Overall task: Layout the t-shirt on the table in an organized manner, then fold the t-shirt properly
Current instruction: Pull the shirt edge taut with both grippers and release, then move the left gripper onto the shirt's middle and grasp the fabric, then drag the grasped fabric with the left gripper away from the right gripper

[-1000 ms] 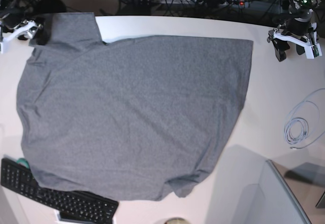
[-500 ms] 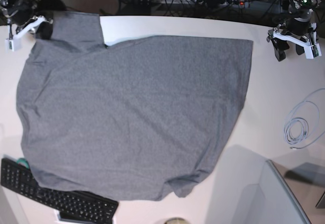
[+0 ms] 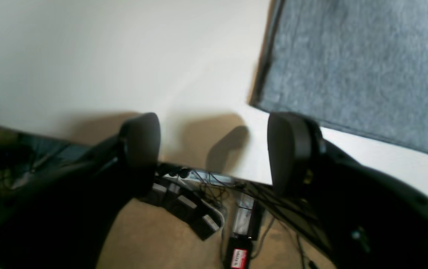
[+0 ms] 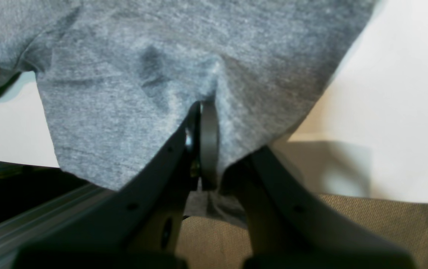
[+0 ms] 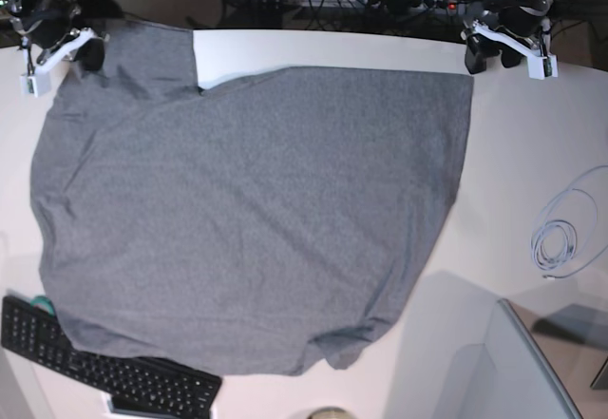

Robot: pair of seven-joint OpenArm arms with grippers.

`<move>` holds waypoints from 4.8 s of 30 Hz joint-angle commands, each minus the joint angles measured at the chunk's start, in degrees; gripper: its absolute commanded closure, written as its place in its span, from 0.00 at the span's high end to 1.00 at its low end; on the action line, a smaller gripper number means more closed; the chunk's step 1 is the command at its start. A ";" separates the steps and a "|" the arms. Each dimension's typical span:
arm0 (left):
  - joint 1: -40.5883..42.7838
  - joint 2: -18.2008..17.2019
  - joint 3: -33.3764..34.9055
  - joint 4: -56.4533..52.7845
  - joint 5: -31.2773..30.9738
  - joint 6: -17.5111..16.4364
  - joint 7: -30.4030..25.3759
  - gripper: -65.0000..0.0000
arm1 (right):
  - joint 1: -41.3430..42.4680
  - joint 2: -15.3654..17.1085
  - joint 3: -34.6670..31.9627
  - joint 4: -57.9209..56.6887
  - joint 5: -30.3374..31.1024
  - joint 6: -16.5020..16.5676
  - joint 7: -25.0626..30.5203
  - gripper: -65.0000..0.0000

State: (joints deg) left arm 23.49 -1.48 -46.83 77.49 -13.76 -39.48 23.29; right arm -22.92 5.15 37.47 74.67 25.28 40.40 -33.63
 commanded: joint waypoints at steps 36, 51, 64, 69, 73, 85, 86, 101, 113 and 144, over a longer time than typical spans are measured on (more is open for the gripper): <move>8.82 2.40 6.78 16.18 -0.61 1.37 -1.18 0.00 | -5.61 -1.85 0.46 25.33 -1.94 -0.40 -21.71 0.01; 7.50 2.22 5.73 11.61 -0.44 6.12 -1.35 0.00 | -5.35 -2.03 0.20 25.68 -1.94 -0.40 -21.36 0.01; 7.86 2.22 5.11 10.46 -0.53 6.30 -1.27 0.38 | -4.47 -2.11 0.72 25.68 -1.50 -0.40 -21.36 0.55; 7.59 2.40 -1.04 12.75 -0.70 6.30 -1.27 0.65 | -2.18 -2.11 6.09 25.77 -1.50 -0.40 -21.27 0.45; 5.31 1.26 -5.26 17.58 -0.53 6.30 -1.18 0.65 | 1.77 -1.59 11.01 25.68 -1.85 -0.40 -21.27 0.44; -35.31 -10.52 23.49 0.00 17.32 6.39 9.46 0.64 | 23.49 4.22 -6.05 4.67 -2.02 -0.40 -21.19 0.28; -40.32 -10.44 26.30 -5.71 20.22 6.39 8.14 0.64 | 25.07 4.22 -7.19 2.38 -2.02 -0.40 -21.01 0.17; -78.65 -3.58 51.18 -71.47 23.56 17.46 -19.38 0.66 | 23.05 3.95 -12.20 0.45 -1.59 -0.40 -14.07 0.04; -63.62 -6.04 51.62 -60.04 24.00 19.84 -15.24 0.65 | 22.17 4.39 -12.29 -0.52 -2.02 -0.40 -13.98 0.04; -36.36 -7.54 42.92 -8.18 23.56 19.84 9.46 0.64 | 20.94 4.04 -5.96 -5.00 -14.16 -0.40 -9.58 0.03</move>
State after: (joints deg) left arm -12.03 -8.78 -4.03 68.42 10.04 -19.70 33.71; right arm -2.57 8.38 31.51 68.97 10.66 39.81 -43.57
